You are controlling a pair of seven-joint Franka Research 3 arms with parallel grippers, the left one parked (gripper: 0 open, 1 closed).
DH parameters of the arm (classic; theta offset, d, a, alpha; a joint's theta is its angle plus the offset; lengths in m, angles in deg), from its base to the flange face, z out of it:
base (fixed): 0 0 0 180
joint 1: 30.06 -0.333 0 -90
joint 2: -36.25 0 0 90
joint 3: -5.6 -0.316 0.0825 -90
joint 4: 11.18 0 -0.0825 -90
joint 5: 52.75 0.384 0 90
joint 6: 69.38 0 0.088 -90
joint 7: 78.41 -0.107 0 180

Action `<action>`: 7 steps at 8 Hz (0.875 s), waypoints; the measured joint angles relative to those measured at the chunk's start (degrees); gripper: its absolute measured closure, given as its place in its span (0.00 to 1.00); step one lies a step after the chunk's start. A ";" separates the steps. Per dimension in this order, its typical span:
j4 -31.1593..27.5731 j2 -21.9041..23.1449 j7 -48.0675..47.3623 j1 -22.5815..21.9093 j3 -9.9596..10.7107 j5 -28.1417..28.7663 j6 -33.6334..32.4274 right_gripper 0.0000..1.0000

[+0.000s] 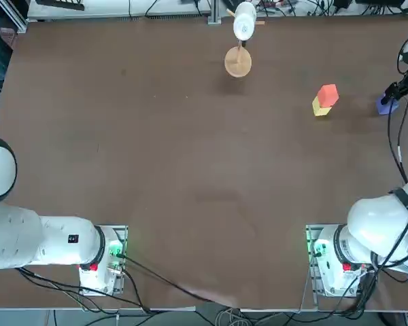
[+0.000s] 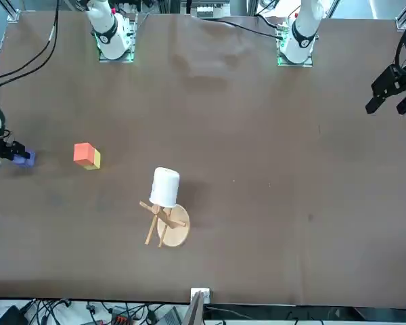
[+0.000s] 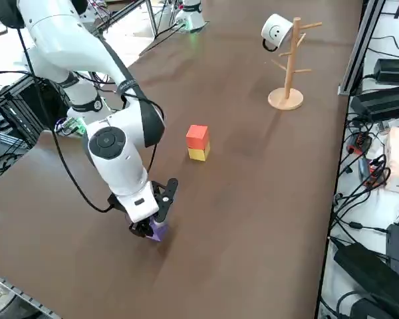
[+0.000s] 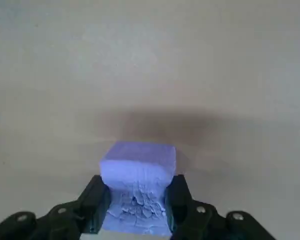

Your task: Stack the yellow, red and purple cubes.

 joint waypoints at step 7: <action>-0.25 13.31 -0.08 -5.15 -0.43 0.32 -15.16 0.41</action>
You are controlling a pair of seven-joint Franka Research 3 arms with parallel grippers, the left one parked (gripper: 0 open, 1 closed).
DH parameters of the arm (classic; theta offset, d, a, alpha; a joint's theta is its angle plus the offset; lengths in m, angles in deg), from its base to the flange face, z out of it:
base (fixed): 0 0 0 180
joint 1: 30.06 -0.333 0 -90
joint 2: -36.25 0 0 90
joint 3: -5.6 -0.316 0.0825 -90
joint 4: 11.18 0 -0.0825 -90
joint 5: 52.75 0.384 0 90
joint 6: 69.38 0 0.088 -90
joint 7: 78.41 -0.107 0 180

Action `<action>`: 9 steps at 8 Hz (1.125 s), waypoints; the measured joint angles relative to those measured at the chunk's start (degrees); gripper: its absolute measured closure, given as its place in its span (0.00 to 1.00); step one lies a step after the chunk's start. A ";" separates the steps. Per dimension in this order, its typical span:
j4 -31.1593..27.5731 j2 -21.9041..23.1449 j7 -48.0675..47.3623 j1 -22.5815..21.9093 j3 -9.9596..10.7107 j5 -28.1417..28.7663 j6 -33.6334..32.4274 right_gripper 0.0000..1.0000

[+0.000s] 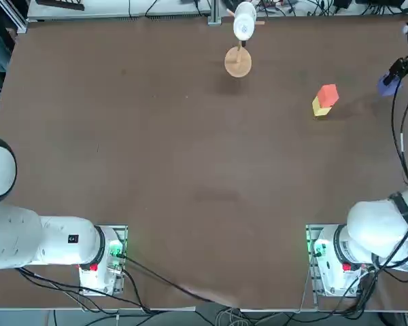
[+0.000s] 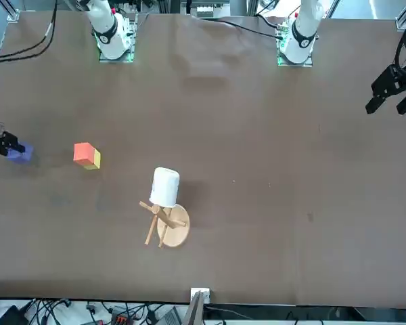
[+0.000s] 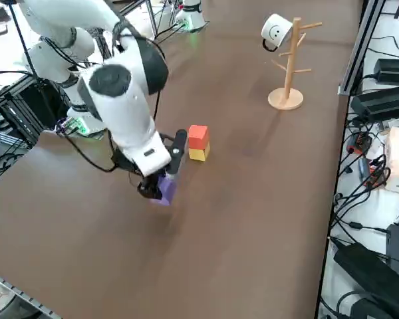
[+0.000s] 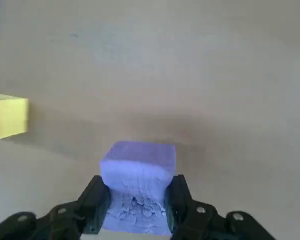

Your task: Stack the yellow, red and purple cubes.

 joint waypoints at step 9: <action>-14.38 14.85 -25.80 -16.50 -0.31 0.11 1.45 0.40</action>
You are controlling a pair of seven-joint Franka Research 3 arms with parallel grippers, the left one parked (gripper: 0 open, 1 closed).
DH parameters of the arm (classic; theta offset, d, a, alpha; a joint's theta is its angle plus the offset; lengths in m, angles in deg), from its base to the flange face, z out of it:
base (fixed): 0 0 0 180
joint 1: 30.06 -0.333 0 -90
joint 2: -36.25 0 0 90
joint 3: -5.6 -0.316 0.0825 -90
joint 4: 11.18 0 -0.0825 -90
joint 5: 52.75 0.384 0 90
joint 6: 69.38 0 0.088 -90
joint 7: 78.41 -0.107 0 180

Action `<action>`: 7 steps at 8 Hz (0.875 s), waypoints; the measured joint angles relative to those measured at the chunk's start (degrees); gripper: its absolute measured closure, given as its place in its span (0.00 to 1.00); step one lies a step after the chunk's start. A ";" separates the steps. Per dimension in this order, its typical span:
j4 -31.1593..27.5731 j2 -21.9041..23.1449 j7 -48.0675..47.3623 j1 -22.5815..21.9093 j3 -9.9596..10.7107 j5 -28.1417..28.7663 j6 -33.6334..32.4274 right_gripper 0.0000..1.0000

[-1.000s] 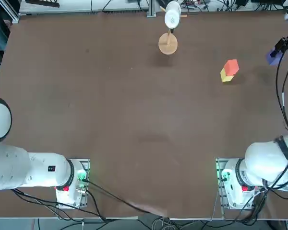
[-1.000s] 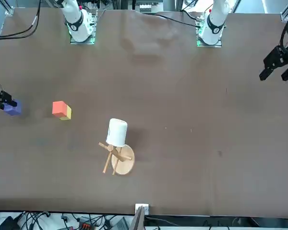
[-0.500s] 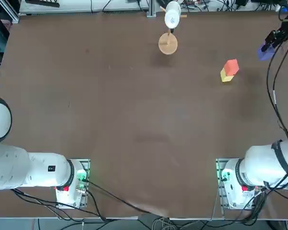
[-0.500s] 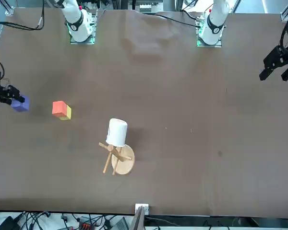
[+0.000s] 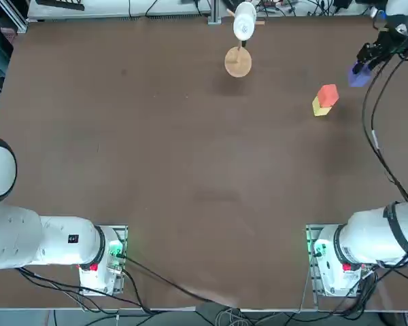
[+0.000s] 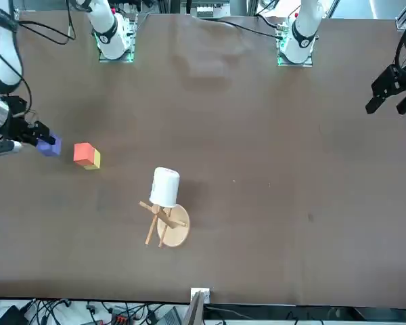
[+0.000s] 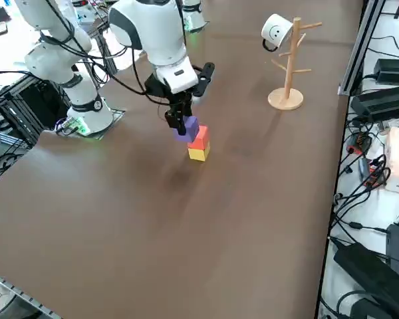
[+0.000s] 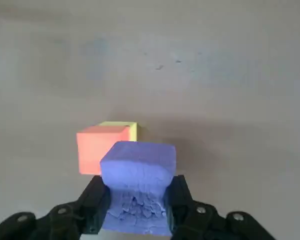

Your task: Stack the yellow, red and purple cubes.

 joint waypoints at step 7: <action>-2.80 0.02 -5.78 -4.26 -0.01 -0.04 2.80 0.40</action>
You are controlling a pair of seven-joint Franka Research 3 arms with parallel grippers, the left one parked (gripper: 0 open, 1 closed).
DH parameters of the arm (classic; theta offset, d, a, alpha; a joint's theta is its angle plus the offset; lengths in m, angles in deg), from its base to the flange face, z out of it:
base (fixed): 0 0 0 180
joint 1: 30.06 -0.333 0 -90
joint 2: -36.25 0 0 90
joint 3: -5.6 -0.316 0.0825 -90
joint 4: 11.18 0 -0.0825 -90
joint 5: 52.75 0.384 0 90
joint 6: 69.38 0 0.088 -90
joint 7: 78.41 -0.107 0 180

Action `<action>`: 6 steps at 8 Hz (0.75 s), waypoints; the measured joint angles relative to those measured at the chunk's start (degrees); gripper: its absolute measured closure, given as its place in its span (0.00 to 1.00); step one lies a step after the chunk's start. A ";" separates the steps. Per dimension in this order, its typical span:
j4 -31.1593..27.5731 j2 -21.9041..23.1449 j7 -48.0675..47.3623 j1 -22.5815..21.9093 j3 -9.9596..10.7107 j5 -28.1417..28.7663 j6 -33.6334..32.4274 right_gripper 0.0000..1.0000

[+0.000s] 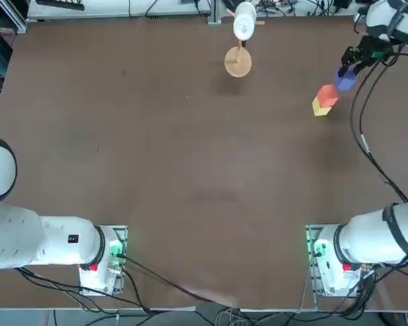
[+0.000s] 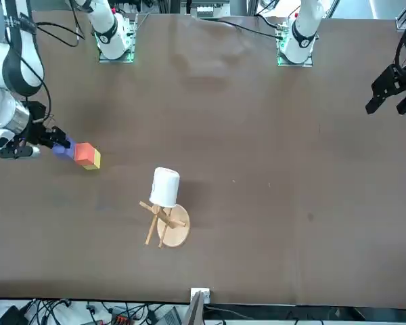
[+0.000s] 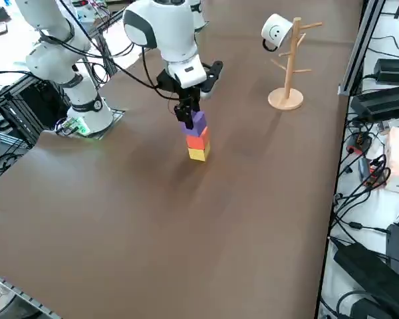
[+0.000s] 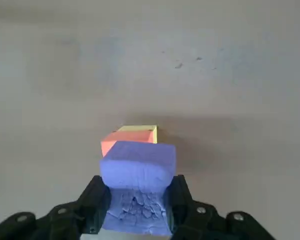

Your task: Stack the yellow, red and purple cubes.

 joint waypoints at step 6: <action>-2.75 0.00 4.04 -0.82 0.04 -0.04 2.09 0.40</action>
